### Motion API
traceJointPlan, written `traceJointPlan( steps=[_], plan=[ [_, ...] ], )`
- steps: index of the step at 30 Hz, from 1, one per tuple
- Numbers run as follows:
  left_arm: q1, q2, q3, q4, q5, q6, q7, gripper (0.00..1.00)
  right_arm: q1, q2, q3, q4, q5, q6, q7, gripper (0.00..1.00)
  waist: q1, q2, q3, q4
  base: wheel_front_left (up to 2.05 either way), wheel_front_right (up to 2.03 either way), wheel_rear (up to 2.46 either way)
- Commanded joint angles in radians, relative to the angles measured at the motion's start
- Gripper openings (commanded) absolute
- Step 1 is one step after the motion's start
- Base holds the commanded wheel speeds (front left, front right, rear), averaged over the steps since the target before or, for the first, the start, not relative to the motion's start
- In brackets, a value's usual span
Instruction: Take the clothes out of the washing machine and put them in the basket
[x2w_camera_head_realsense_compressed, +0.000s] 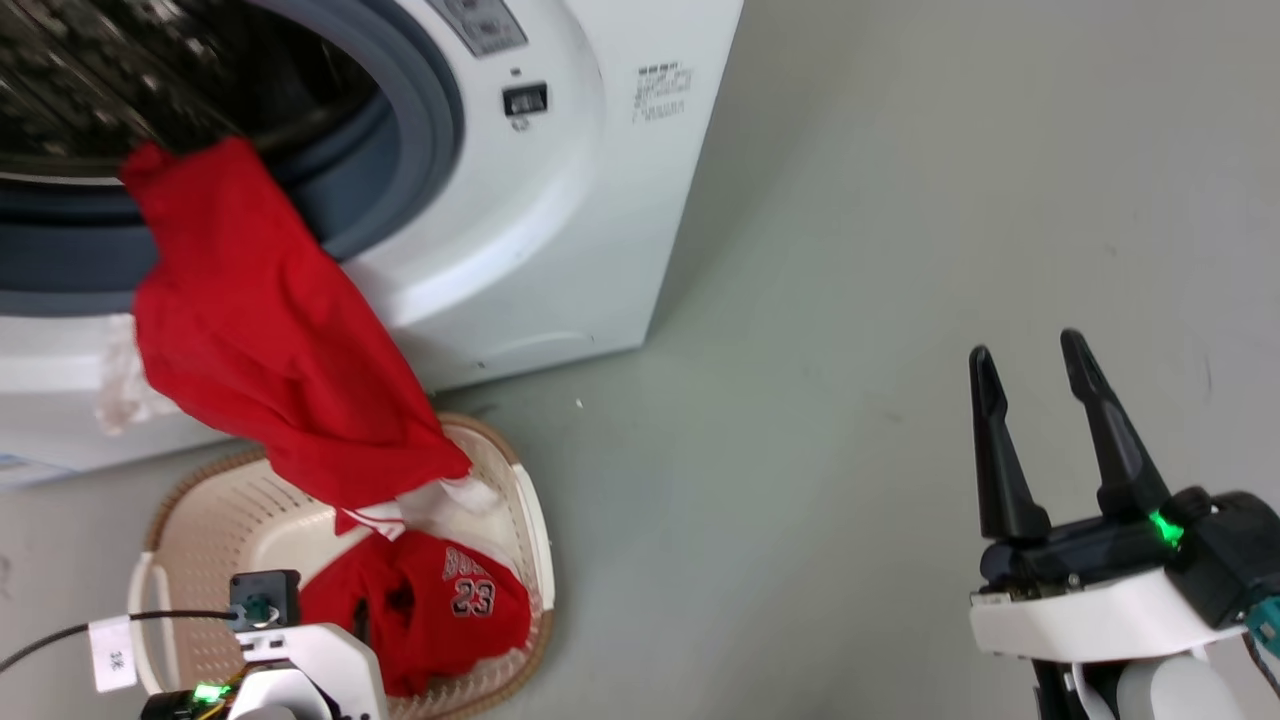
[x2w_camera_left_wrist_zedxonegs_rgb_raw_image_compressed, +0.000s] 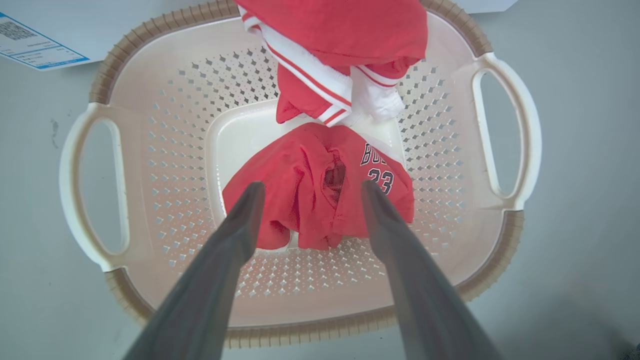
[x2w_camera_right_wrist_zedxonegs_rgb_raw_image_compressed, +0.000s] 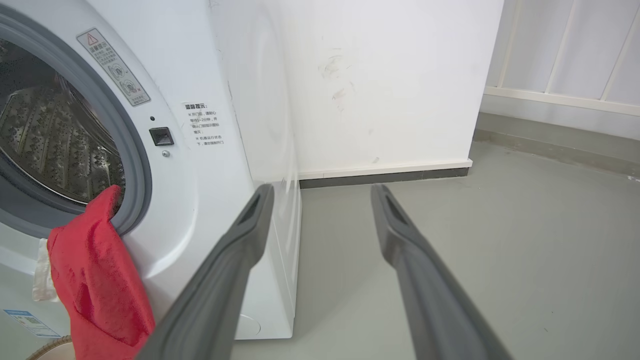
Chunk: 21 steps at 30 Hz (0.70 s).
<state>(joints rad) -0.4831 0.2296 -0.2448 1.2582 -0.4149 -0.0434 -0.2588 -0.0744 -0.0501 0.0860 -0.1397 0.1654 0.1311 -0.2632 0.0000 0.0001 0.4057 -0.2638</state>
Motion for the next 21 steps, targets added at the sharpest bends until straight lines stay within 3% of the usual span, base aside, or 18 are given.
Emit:
traceJointPlan(
  steps=[1,13,21],
  plan=[
    [0.025,-0.008,-0.001,-0.028,0.009,0.009,-0.007,1.0,0.019,0.0,-0.004,0.004,-0.007,-0.001,-0.002,1.0,0.0,-0.0001,-0.075,0.024,0.0,0.0,0.0],
    [0.217,-0.012,0.078,-0.409,0.094,0.088,-0.006,1.0,0.102,0.0,-0.007,0.017,-0.025,-0.001,-0.002,1.0,0.0,-0.0001,-0.207,0.061,0.0,0.0,0.0],
    [0.226,-0.013,0.142,-0.579,0.156,0.092,-0.007,1.0,0.106,0.0,-0.001,0.012,-0.024,-0.001,-0.002,1.0,0.0,-0.0001,-0.219,0.063,0.0,0.0,0.0]
  ],
)
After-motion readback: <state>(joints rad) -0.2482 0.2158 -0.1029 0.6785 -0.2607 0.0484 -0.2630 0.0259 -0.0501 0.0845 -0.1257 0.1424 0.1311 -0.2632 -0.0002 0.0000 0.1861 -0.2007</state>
